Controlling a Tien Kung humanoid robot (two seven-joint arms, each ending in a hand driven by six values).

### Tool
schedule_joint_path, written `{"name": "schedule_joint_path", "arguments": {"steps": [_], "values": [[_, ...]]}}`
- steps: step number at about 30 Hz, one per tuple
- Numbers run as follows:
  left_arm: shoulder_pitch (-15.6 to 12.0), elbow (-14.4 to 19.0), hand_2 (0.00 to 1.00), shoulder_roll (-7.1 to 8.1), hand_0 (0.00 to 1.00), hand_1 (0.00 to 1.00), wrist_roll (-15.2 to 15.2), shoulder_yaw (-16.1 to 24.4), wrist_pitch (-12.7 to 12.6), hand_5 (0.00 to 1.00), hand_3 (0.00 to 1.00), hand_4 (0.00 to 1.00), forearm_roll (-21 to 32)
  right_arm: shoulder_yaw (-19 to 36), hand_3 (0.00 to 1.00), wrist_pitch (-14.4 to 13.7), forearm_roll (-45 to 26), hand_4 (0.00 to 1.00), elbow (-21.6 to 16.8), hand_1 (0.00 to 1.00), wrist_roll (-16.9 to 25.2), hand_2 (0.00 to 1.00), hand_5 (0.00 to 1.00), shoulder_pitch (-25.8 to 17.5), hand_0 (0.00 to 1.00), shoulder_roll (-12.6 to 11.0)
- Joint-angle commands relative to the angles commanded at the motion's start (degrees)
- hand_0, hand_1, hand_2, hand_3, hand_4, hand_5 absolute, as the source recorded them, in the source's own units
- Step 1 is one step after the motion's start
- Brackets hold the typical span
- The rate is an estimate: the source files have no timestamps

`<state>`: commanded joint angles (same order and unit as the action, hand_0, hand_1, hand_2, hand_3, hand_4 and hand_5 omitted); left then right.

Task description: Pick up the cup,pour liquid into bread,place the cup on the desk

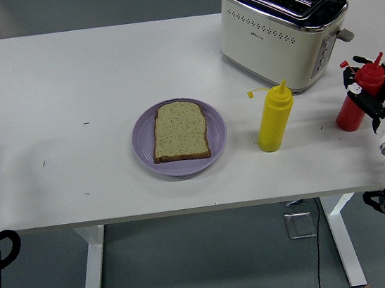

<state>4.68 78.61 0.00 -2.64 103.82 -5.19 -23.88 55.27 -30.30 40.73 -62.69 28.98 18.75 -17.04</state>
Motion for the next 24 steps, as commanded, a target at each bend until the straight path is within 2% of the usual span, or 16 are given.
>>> {"name": "schedule_joint_path", "arguments": {"steps": [4,5,10,11,16,17,23,24], "values": [[0.0,0.0,0.735,0.00,0.784,0.736,0.0,0.1,0.0,0.998,0.692,0.511,0.0,0.6,0.815,0.1,1.2,0.737,-0.3,0.691,-0.4,0.743,0.278,-0.4,0.729,0.0],[0.1,0.0,0.736,0.00,0.784,0.736,0.0,0.1,0.0,0.998,0.692,0.511,0.0,0.8,0.989,0.2,1.5,0.794,-0.4,0.808,-0.5,0.915,0.289,-0.5,0.871,0.0],[0.3,0.0,0.736,0.01,0.784,0.736,0.0,0.2,0.0,0.998,0.692,0.511,0.0,2.4,0.989,1.4,3.6,0.794,-1.2,0.808,-1.5,0.915,0.289,-1.3,0.871,-0.2],[0.3,0.0,0.736,0.02,0.784,0.736,0.0,0.2,0.0,0.998,0.692,0.511,0.0,2.7,0.998,1.6,4.2,0.810,-1.4,0.862,-1.8,0.970,0.291,-1.5,0.918,-0.2],[0.3,0.0,0.736,0.02,0.784,0.736,0.1,0.3,0.0,0.998,0.692,0.511,-0.1,4.5,0.998,2.4,8.2,0.810,-2.3,0.862,-3.7,0.970,0.291,-2.6,0.918,-0.3],[0.4,0.1,0.736,0.03,0.784,0.736,0.1,0.3,0.0,0.998,0.693,0.511,-0.1,5.2,0.998,2.6,9.0,0.865,-2.6,0.919,-4.0,0.998,0.293,-3.0,0.982,-0.3],[0.4,0.1,0.736,0.02,0.784,0.736,0.1,0.1,0.0,0.998,0.693,0.511,-0.1,9.1,0.998,3.9,12.4,0.865,-6.9,0.919,-5.2,0.998,0.293,-6.7,0.982,-1.1],[0.4,0.1,0.736,0.02,0.785,0.736,0.1,0.1,0.0,0.998,0.692,0.511,-0.1,9.7,0.998,4.0,12.9,0.860,-7.8,0.928,-5.4,0.998,0.268,-7.4,0.997,-1.3]]}}
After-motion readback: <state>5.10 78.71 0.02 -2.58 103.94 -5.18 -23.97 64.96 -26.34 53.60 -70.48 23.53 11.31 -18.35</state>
